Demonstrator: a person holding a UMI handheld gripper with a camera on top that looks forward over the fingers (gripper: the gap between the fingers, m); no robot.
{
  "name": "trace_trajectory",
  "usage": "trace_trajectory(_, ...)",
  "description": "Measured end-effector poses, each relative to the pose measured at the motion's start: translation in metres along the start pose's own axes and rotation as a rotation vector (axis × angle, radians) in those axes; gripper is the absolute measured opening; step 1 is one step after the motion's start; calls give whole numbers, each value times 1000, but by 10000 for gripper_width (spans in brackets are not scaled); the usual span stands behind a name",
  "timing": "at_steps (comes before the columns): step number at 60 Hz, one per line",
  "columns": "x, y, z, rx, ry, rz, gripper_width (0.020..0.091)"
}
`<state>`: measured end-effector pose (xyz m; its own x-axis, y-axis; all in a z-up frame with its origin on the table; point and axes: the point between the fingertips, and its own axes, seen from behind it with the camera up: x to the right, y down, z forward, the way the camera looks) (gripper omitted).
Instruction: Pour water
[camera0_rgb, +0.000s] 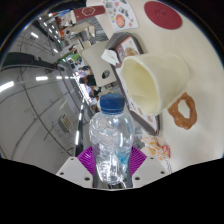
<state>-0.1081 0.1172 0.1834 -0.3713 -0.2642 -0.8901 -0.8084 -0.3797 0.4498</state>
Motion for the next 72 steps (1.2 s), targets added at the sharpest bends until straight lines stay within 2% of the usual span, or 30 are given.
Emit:
trace_trajectory(10,-45,12,-15,-39,23,-390,381)
trace_trajectory(14,-72,10,-19,-24,35,-645,381)
trace_trajectory(24,-152,-18,-52,97,49,-1300,382)
trace_trajectory(32,-174,-72,-78,224,140,-1658,383)
trace_trajectory(39,-147,-134,-104,272,292,-1864,379)
trace_trajectory(47,-94,-191,-115,233,457,-1960,381)
trace_trajectory(63,1,-248,-131,166,598,-1930,383)
trace_trajectory(68,17,-257,-138,170,618,-1906,388)
trace_trajectory(72,14,-257,-138,199,584,-1892,394)
